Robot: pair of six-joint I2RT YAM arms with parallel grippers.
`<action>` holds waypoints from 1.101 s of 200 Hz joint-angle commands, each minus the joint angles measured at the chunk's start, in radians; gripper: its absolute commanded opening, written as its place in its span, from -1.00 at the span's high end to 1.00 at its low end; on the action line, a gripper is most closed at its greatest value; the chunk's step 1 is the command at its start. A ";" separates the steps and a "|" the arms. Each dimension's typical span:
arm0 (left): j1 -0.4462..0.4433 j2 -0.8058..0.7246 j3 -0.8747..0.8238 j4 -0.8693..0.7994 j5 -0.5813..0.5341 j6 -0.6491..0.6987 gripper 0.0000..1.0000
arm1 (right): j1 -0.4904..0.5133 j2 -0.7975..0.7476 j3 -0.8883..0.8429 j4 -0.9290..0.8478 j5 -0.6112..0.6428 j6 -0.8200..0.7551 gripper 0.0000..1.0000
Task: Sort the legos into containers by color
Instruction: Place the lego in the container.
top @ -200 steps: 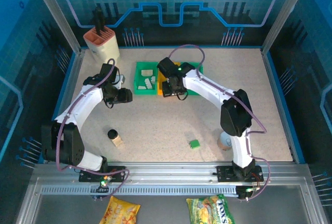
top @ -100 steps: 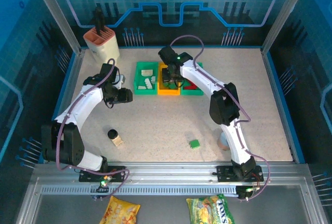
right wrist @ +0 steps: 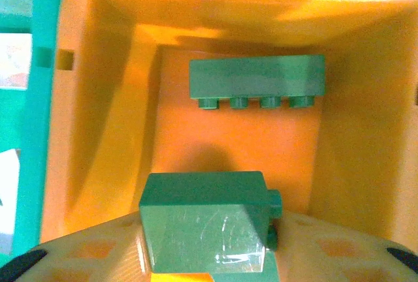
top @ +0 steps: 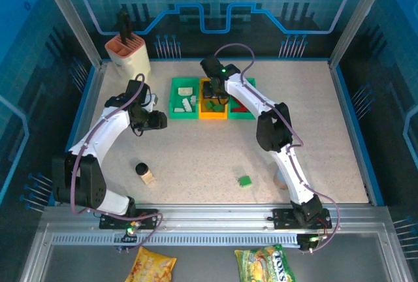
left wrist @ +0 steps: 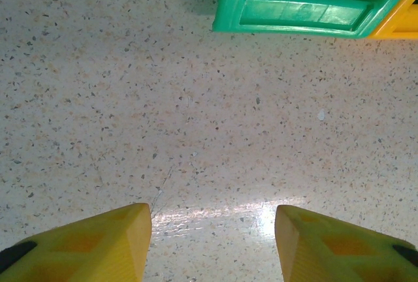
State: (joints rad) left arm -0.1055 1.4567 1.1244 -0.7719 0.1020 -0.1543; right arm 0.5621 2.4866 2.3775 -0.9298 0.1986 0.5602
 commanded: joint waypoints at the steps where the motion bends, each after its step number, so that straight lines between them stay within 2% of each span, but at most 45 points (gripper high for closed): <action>1: 0.012 0.003 -0.005 0.003 0.010 0.010 -0.07 | -0.012 0.029 0.023 -0.007 -0.022 0.017 -0.05; 89: 0.012 0.004 -0.003 0.002 0.011 0.011 -0.07 | -0.003 -0.062 0.014 -0.033 0.007 -0.008 -0.09; 127: 0.012 0.002 -0.004 0.002 0.011 0.012 -0.08 | 0.005 -0.143 -0.050 -0.053 0.019 -0.023 -0.09; 167: 0.013 0.003 -0.002 0.001 0.014 0.011 -0.08 | 0.017 -0.266 -0.192 -0.069 0.027 -0.031 -0.08; 220: 0.013 0.004 0.000 0.000 0.015 0.011 -0.08 | 0.057 -0.464 -0.486 -0.063 0.043 -0.032 -0.08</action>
State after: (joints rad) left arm -0.1009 1.4567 1.1244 -0.7719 0.1028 -0.1543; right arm 0.5896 2.1113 2.0018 -0.9619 0.2222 0.5369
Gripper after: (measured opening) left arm 0.537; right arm 0.542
